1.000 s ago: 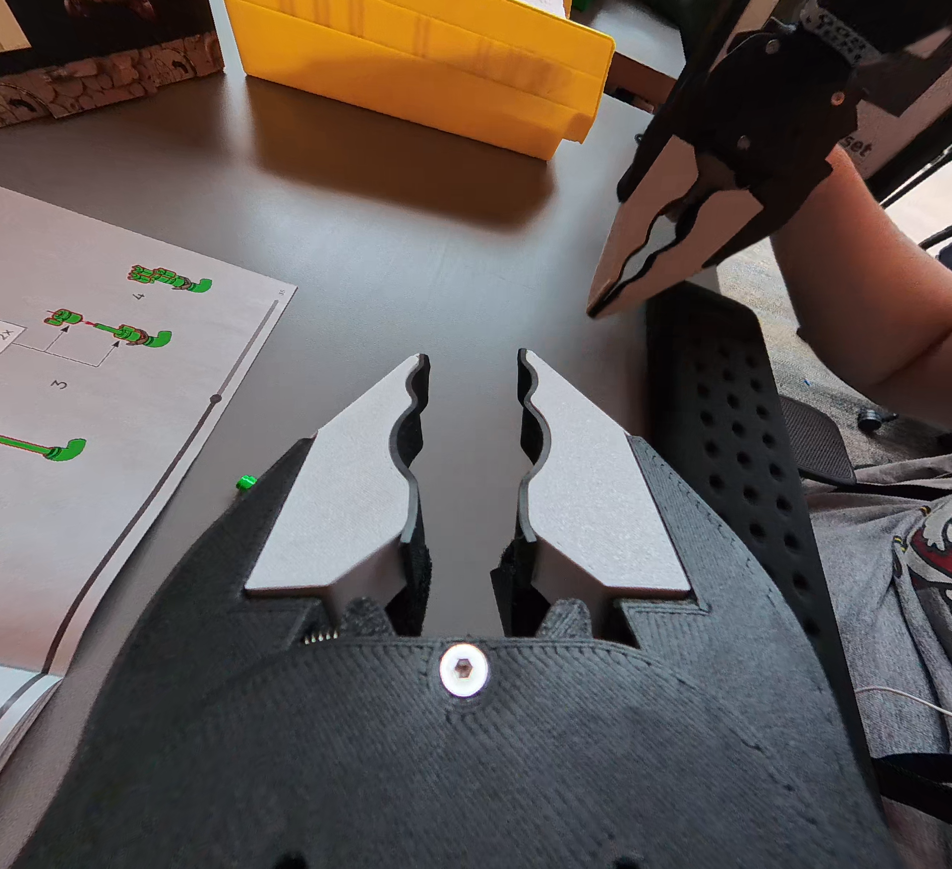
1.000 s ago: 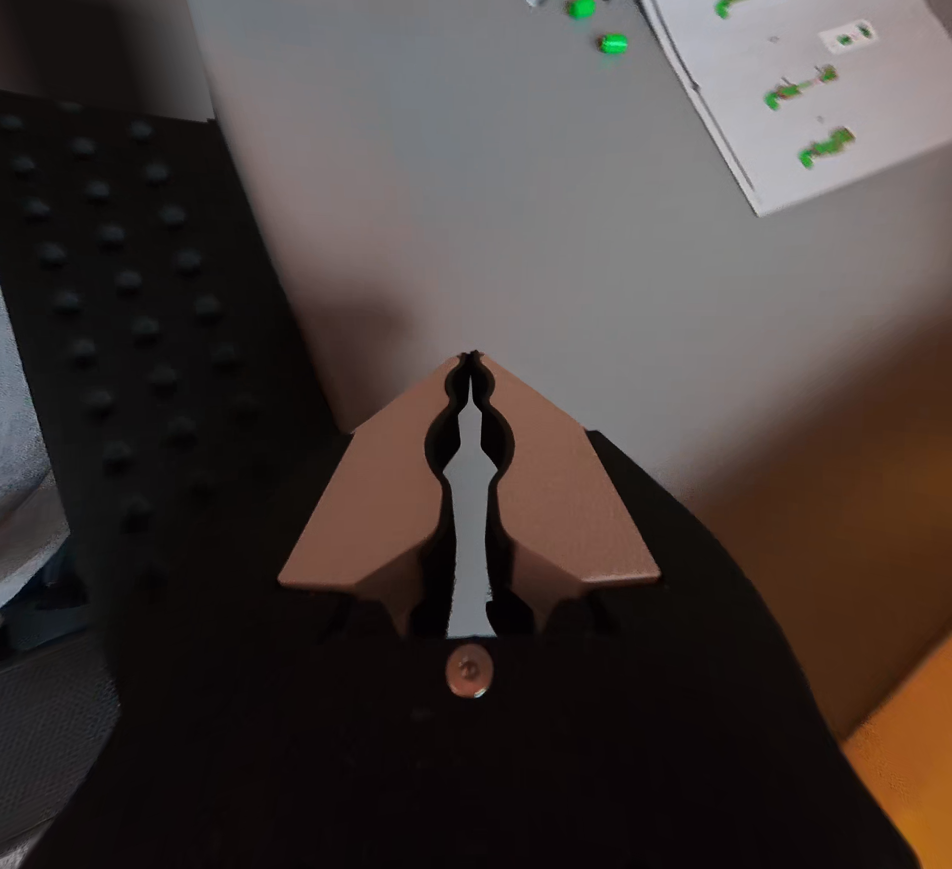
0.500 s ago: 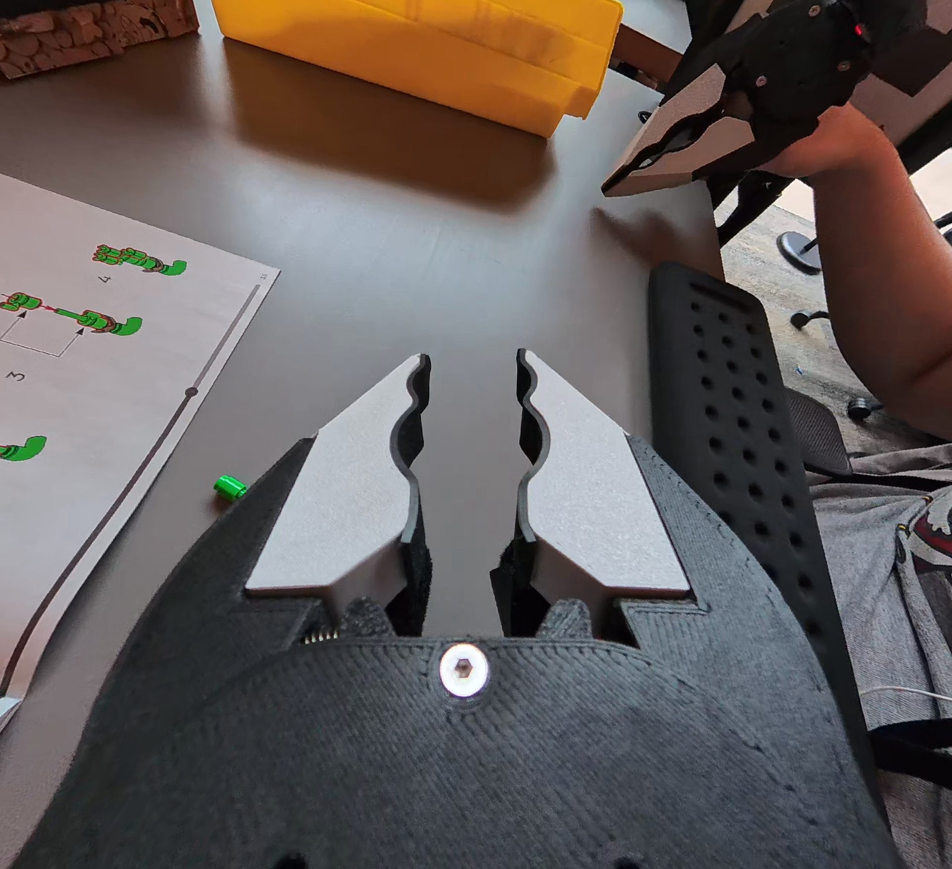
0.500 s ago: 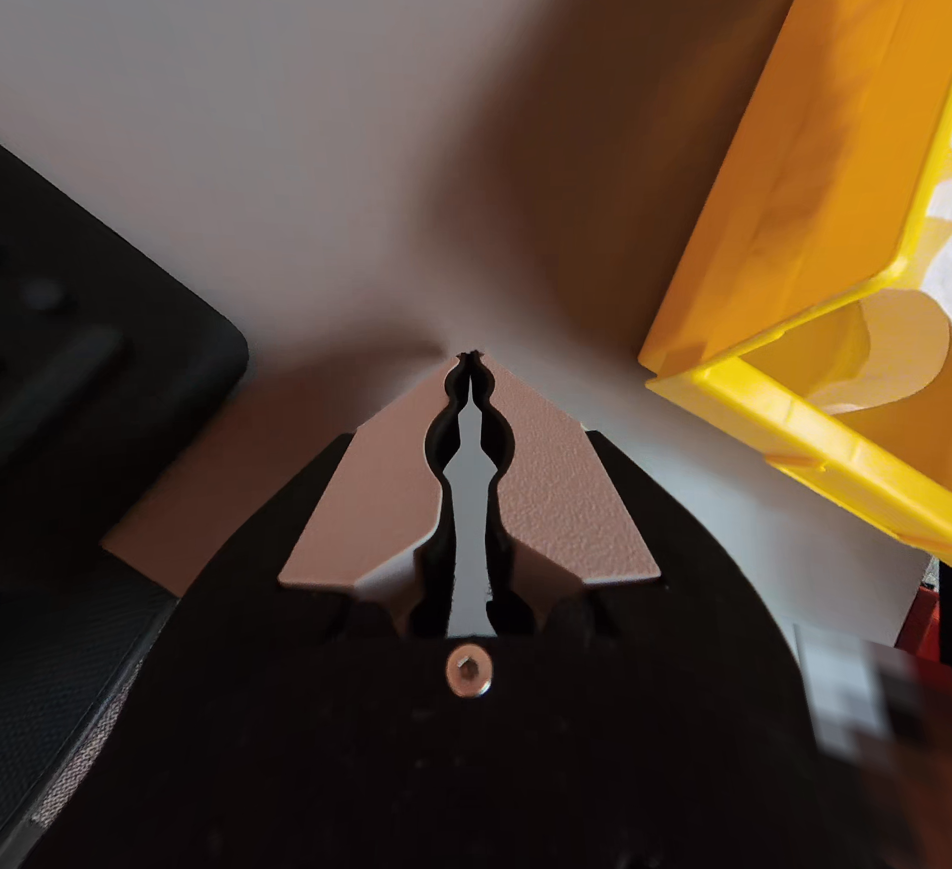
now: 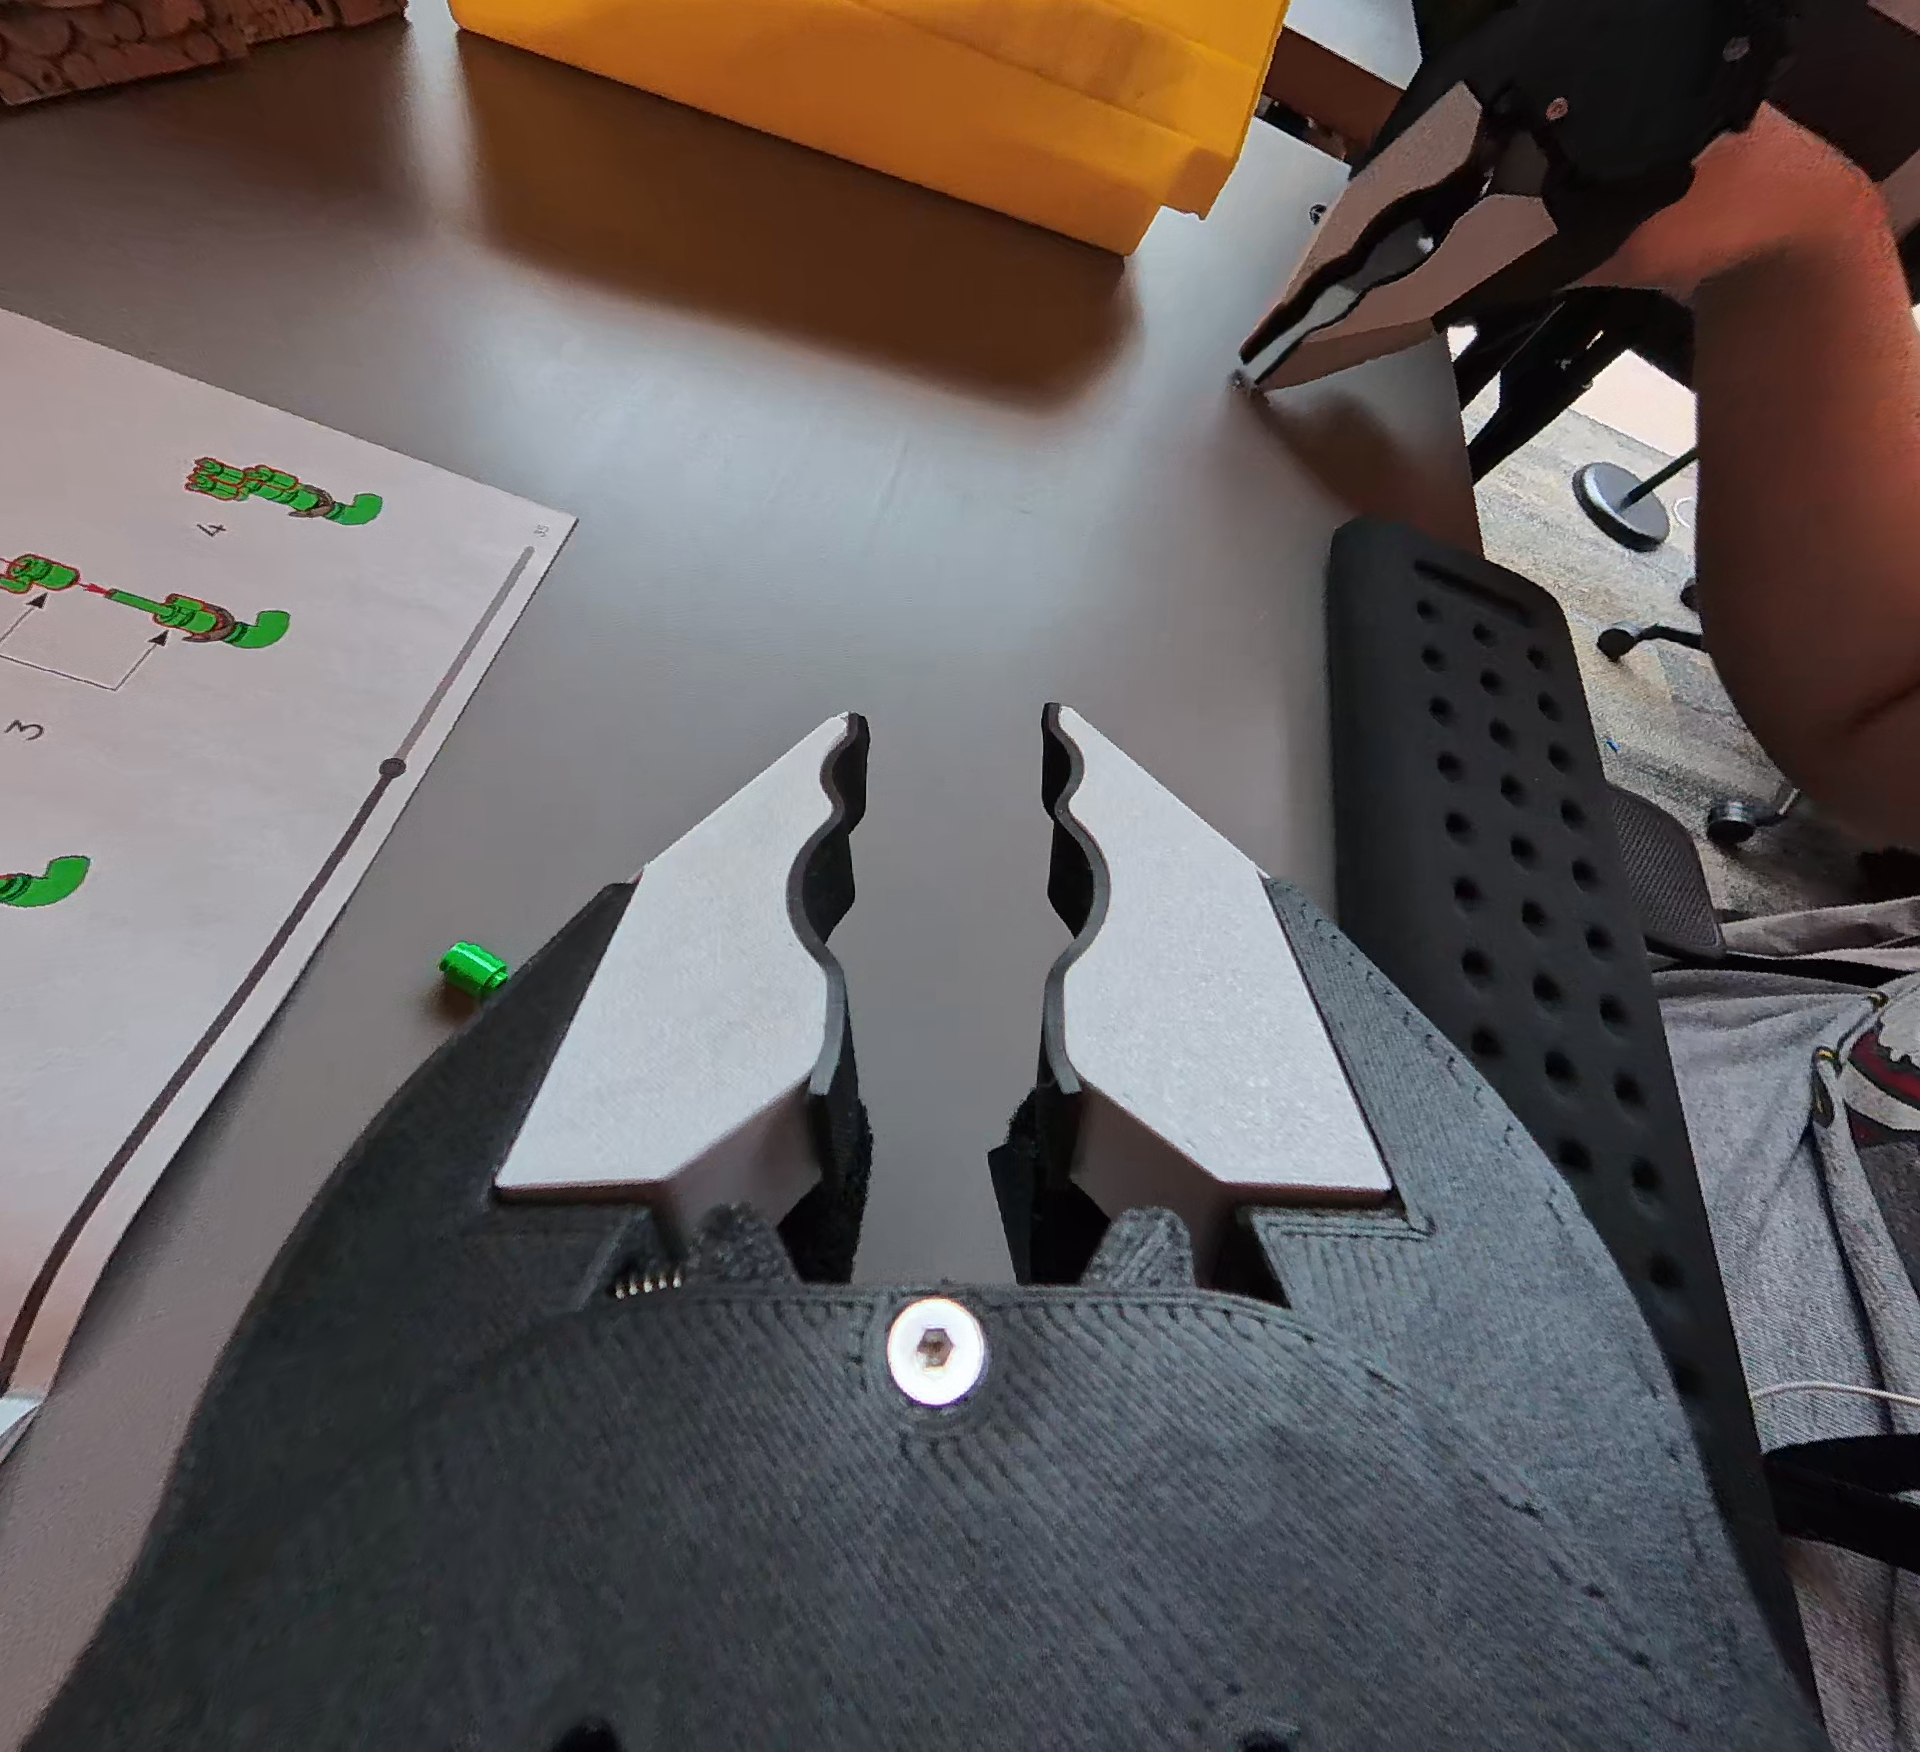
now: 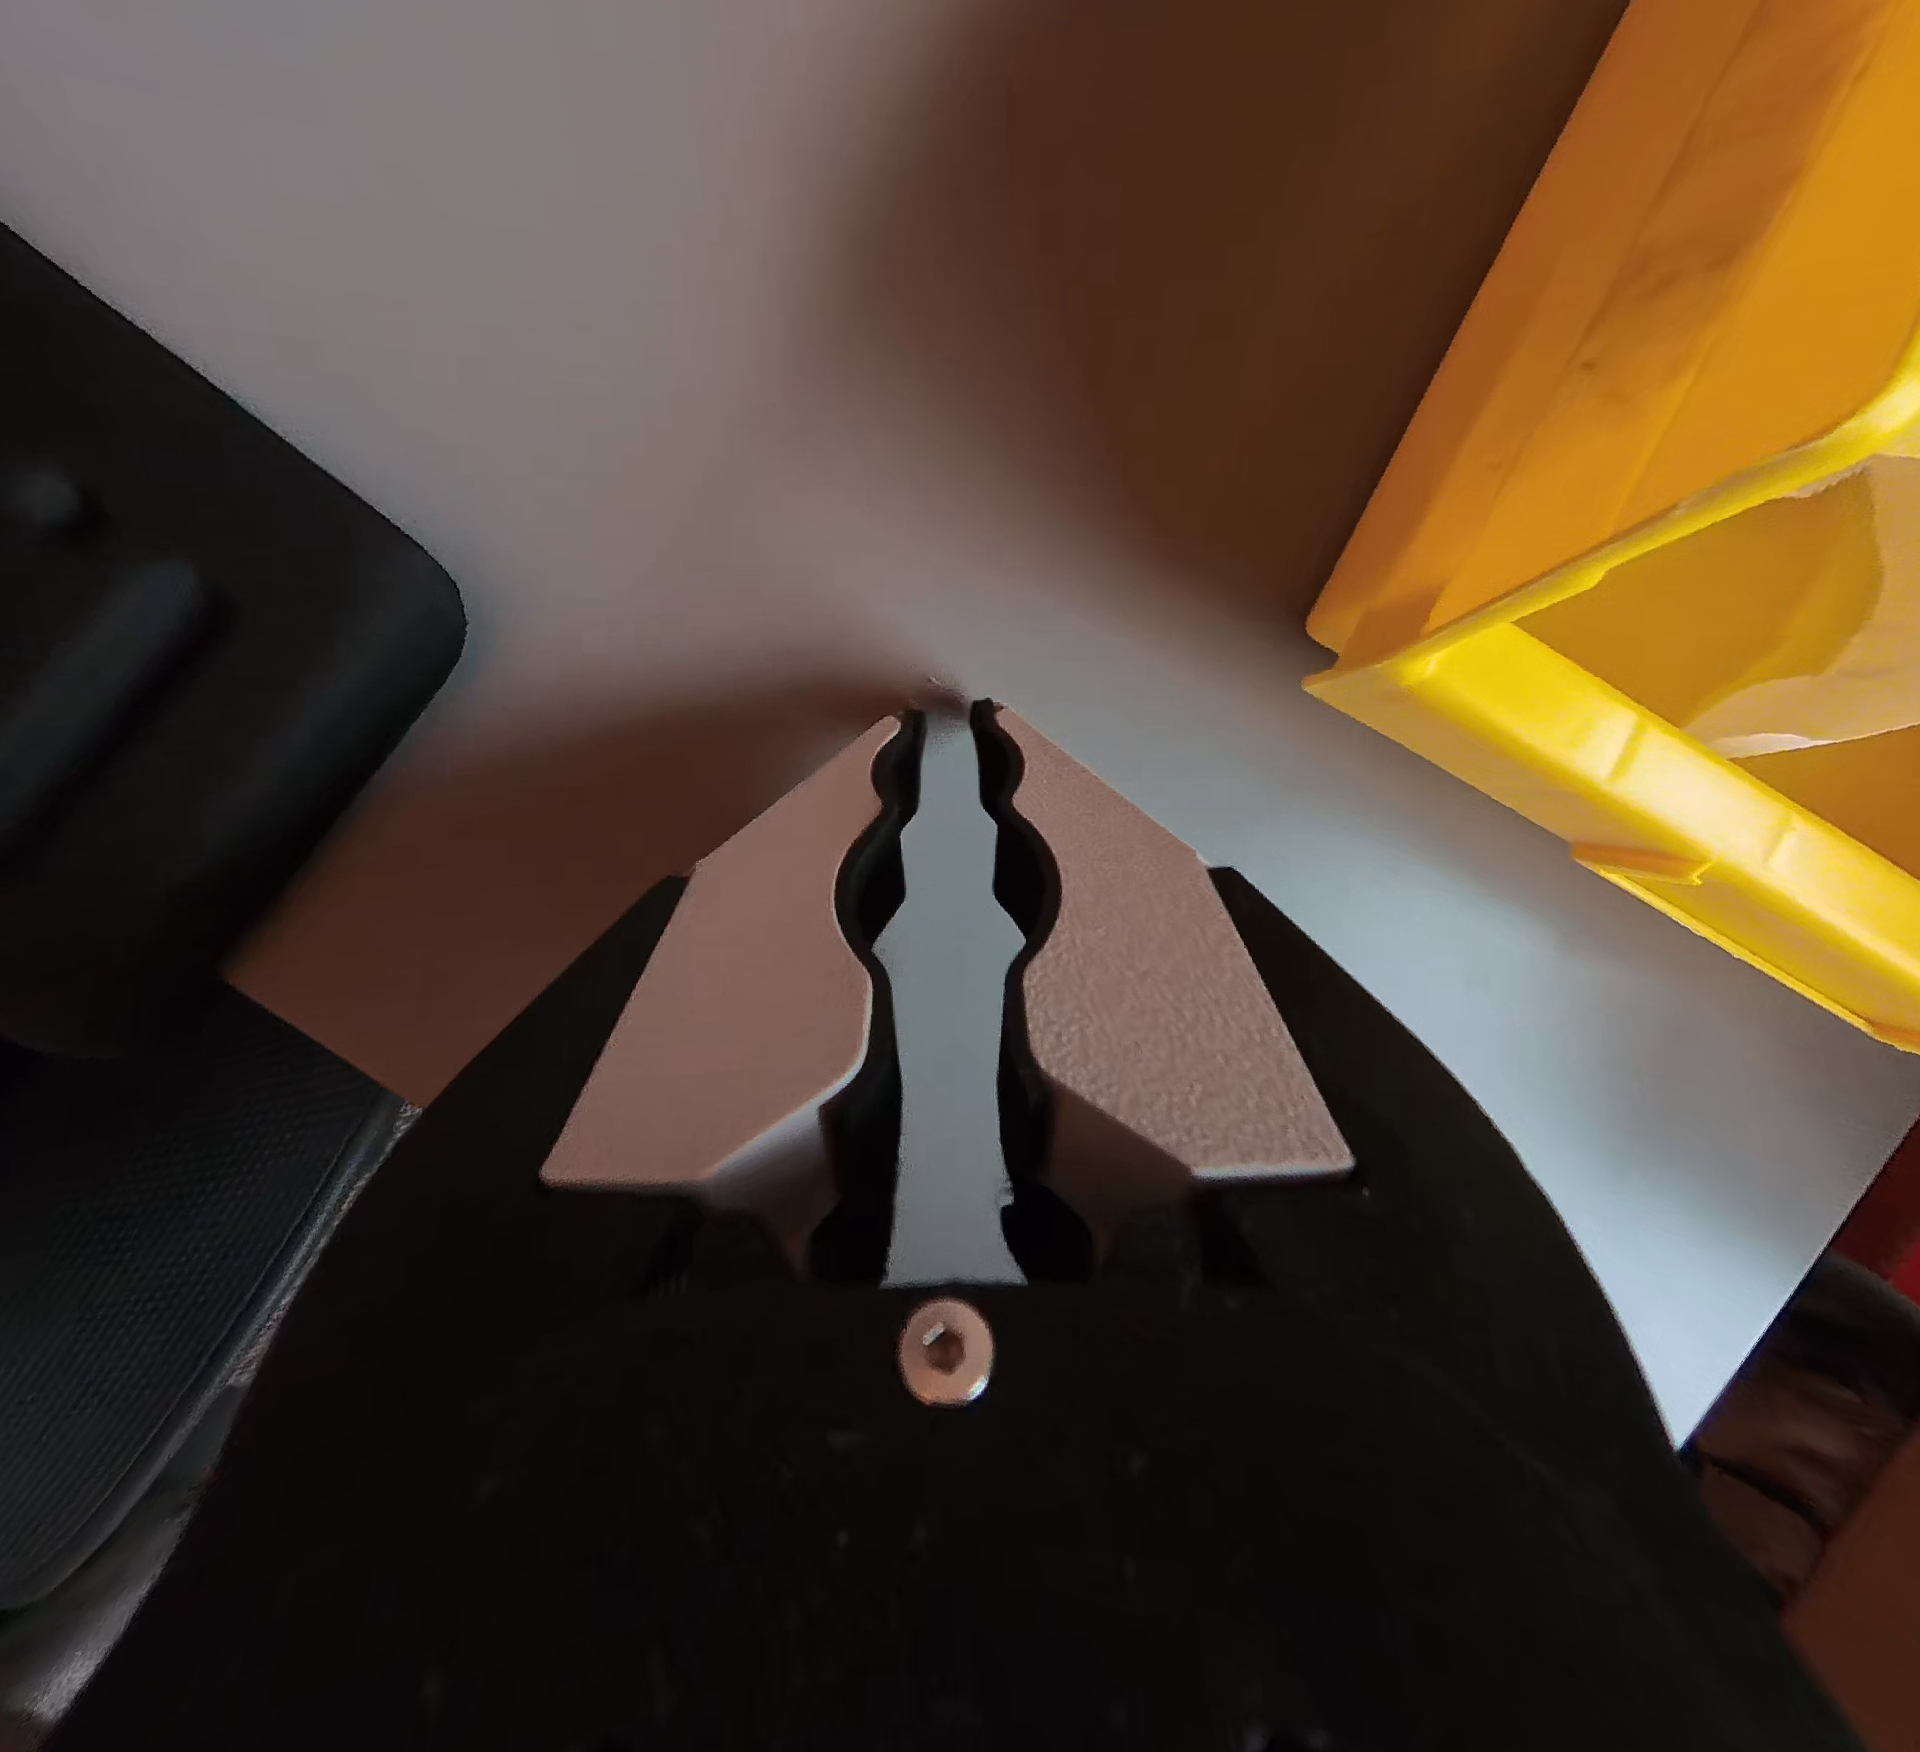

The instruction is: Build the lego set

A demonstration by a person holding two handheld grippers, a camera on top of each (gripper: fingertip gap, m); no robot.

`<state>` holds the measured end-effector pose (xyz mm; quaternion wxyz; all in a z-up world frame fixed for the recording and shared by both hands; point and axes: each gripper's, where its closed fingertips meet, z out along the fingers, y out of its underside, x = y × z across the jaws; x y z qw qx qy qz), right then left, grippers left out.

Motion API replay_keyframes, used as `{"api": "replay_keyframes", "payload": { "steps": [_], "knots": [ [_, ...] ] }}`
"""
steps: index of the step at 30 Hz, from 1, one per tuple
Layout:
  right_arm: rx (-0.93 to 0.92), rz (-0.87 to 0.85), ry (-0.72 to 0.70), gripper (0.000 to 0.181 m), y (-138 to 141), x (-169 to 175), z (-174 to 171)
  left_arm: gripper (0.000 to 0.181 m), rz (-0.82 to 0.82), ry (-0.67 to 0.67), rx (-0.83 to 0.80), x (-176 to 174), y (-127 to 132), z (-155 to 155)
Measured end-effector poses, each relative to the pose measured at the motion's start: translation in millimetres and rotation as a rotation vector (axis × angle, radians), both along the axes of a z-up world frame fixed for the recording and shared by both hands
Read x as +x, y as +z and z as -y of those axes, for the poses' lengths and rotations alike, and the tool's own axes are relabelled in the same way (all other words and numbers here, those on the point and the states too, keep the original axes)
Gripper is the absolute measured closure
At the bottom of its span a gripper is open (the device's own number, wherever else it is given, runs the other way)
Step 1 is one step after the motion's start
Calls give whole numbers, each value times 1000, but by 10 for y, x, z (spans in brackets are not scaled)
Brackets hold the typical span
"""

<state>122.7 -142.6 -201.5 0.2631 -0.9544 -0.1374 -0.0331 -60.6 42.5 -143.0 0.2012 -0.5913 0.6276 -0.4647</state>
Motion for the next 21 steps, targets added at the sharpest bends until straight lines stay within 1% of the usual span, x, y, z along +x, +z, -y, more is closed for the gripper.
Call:
{"api": "replay_keyframes", "payload": {
  "steps": [1,6,10,12,15,17,19,21],
  "knots": [
    [-21,-11,-5,171,-3,5,18,149,1,1,1,0,3,-3],
    [-40,-3,-15,169,77,49,48,149,2,5,2,-3,8,-14],
    [38,54,-35,169,254,73,0,149,10,10,4,-1,25,-29],
    [167,116,-40,168,505,68,-131,149,22,19,17,-1,57,-57],
    [499,172,-73,165,1104,49,-422,150,45,45,44,-23,149,-139],
    [672,241,-133,164,1432,118,-497,150,70,62,49,-55,244,-187],
    [771,307,-177,164,1662,133,-550,150,92,76,53,-81,355,-233],
    [846,335,-162,163,1859,35,-674,149,111,85,61,-97,470,-272]
  ]
}}
